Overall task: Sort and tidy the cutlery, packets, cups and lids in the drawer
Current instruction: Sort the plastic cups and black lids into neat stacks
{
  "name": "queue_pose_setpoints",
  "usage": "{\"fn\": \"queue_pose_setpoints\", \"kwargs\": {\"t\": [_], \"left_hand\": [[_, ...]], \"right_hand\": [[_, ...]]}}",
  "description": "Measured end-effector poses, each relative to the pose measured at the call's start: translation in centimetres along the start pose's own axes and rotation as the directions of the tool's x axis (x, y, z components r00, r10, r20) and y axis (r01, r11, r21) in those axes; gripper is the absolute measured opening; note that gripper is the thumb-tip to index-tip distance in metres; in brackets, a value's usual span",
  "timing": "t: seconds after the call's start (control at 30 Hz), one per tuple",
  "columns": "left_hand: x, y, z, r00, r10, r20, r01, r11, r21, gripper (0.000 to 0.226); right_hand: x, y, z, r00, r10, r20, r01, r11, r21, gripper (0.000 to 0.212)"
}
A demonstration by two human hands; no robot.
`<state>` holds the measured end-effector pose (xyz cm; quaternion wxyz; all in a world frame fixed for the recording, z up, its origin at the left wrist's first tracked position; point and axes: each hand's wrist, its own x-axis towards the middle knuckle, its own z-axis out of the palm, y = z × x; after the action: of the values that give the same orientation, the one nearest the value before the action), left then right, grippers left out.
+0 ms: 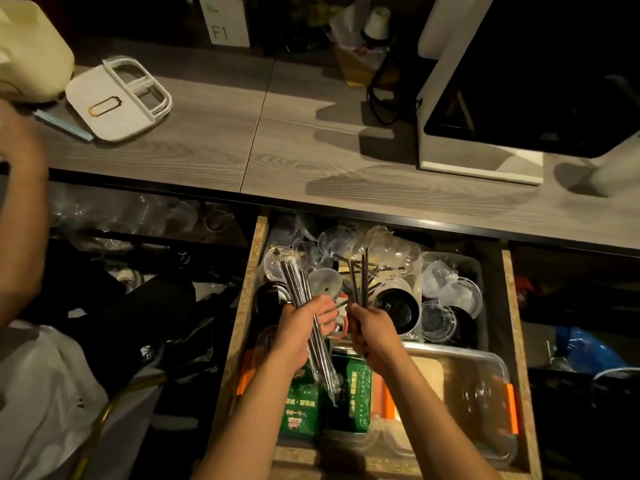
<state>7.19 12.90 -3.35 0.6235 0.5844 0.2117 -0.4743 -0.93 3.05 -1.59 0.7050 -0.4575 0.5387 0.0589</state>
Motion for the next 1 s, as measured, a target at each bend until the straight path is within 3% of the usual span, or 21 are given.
{"fn": "queue_pose_setpoints", "kwargs": {"t": [0.07, 0.2, 0.4, 0.47, 0.6, 0.67, 0.73, 0.8, 1.0], "left_hand": [[-0.4, -0.3, 0.6, 0.999, -0.030, 0.036, 0.030, 0.999, 0.014, 0.017], [-0.5, -0.9, 1.7, 0.996, -0.071, 0.047, 0.069, 0.997, 0.045, 0.051], [-0.8, -0.3, 2.5, 0.988, 0.032, 0.152, -0.027, 0.999, -0.040, 0.094], [-1.1, -0.2, 3.0, 0.993, 0.036, 0.116, -0.025, 0.995, -0.097, 0.086], [-1.6, 0.2, 3.3, 0.992, 0.126, -0.004, -0.120, 0.935, -0.334, 0.026], [-2.4, 1.5, 3.2, 0.985, 0.165, -0.059, -0.173, 0.860, -0.481, 0.013], [-2.6, 2.4, 2.9, 0.975, 0.204, -0.086, -0.216, 0.796, -0.565, 0.020], [-3.1, 3.0, 3.3, 0.968, 0.229, -0.101, -0.244, 0.780, -0.576, 0.020], [-3.8, 1.9, 4.7, 0.970, 0.232, -0.069, -0.233, 0.811, -0.536, 0.020]], "right_hand": [[-1.2, 0.9, -0.5, 0.998, -0.054, -0.023, 0.054, 0.999, 0.004, 0.032], [-3.3, 1.5, -1.0, 0.980, -0.188, 0.070, 0.195, 0.972, -0.132, 0.036], [-3.0, 1.0, -2.7, 0.933, -0.251, 0.259, 0.339, 0.857, -0.389, 0.032], [-3.3, 0.5, -3.2, 0.912, -0.257, 0.319, 0.382, 0.816, -0.435, 0.031], [-3.7, -0.5, -4.2, 0.911, -0.261, 0.318, 0.394, 0.776, -0.492, 0.035], [-3.8, -0.5, -4.8, 0.946, -0.273, 0.174, 0.320, 0.872, -0.370, 0.039], [-3.8, -0.2, -4.8, 0.980, -0.192, 0.056, 0.192, 0.981, 0.005, 0.043], [-3.6, 0.3, -3.8, 0.993, -0.109, 0.041, 0.088, 0.935, 0.344, 0.049], [-3.1, -1.0, -0.5, 0.998, 0.027, 0.048, -0.053, 0.717, 0.695, 0.047]]}}
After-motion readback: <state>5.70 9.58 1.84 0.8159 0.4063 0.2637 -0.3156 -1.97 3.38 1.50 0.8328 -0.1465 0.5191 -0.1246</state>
